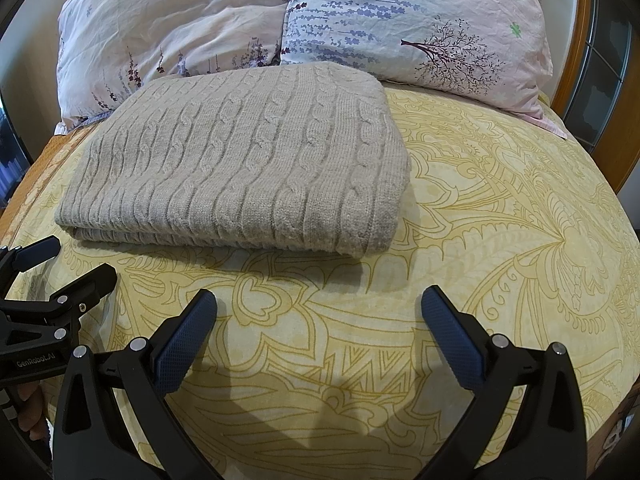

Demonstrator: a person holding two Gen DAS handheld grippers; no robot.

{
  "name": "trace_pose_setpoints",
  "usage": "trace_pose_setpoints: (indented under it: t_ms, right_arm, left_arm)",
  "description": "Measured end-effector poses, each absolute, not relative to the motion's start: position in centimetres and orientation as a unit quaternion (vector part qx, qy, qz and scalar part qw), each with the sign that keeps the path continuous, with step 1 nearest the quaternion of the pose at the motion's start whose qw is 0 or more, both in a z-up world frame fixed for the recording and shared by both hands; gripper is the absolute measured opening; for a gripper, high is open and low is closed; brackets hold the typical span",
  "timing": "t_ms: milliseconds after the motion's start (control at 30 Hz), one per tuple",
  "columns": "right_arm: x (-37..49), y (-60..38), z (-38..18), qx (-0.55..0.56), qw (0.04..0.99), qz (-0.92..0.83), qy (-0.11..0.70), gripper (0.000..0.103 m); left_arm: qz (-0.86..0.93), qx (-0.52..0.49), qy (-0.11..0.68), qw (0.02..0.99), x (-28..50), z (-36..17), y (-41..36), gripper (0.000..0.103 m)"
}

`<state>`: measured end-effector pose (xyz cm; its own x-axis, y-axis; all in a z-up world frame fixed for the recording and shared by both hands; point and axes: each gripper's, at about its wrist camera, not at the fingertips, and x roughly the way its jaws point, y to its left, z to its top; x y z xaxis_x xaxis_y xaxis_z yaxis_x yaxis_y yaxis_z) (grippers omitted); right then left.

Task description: Fold small clothes

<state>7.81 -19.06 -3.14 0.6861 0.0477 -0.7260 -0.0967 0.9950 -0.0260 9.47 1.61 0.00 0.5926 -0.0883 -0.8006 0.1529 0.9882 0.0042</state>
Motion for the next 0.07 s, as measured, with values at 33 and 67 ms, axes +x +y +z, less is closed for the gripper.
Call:
trace_pose_setpoints:
  t_ms: [33, 67]
  right_arm:
    - [7.80, -19.06, -3.14, -0.031, 0.918, 0.039, 0.394, 0.102]
    - [7.79, -19.06, -3.15, -0.031, 0.918, 0.039, 0.394, 0.102]
  left_arm:
    - [-0.067, 0.036, 0.446, 0.892, 9.44, -0.01, 1.59, 0.101]
    - [-0.067, 0.036, 0.446, 0.892, 9.41, 0.01, 1.58, 0.101]
